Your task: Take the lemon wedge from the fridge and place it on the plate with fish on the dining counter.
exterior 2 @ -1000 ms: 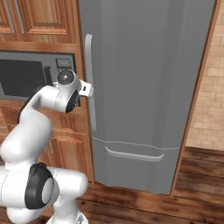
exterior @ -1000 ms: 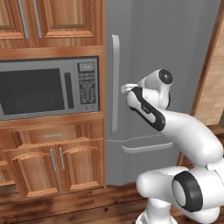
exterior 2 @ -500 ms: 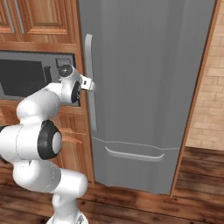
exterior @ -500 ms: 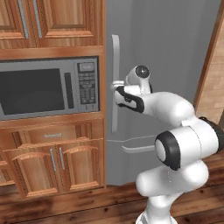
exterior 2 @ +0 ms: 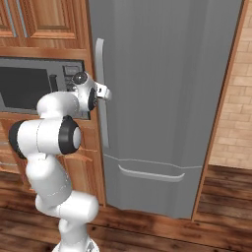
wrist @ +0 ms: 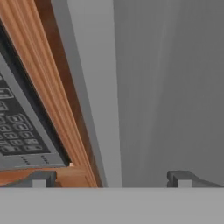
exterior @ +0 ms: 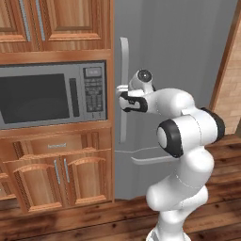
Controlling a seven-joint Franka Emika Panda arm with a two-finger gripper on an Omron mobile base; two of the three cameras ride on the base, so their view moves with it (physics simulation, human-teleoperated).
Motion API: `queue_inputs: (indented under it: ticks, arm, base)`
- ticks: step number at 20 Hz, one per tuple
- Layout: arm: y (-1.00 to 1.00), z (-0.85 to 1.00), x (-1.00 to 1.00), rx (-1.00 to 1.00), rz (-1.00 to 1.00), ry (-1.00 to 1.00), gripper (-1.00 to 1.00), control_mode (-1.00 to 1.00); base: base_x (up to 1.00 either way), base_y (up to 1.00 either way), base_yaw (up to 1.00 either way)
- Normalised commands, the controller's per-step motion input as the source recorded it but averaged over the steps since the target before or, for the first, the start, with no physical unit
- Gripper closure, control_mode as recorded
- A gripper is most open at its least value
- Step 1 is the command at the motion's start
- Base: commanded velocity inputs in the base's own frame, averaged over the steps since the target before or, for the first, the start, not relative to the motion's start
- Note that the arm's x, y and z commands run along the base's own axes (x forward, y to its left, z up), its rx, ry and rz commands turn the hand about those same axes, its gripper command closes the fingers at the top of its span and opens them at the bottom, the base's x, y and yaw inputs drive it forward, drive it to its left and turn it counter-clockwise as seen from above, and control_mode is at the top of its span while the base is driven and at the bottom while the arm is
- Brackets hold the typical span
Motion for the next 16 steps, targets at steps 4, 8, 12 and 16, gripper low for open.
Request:
queue_inputs:
  ticks: [4,8,12,16]
  arm:
    - [0.0,-0.17,0.54,-0.07,0.0,0.0,-1.0,-1.0]
    - [0.0,-0.17,0.54,-0.01,0.0,0.0,-1.0,-1.0]
    - [0.0,-0.19,0.54,0.0,0.0,0.0,-1.0,-1.0]
    - [0.0,-0.17,0.54,0.0,0.0,0.0,-1.0,-1.0]
  base:
    - [0.0,0.0,0.0]
    - [0.0,0.0,0.0]
    - [0.0,0.0,0.0]
    - [0.0,0.0,0.0]
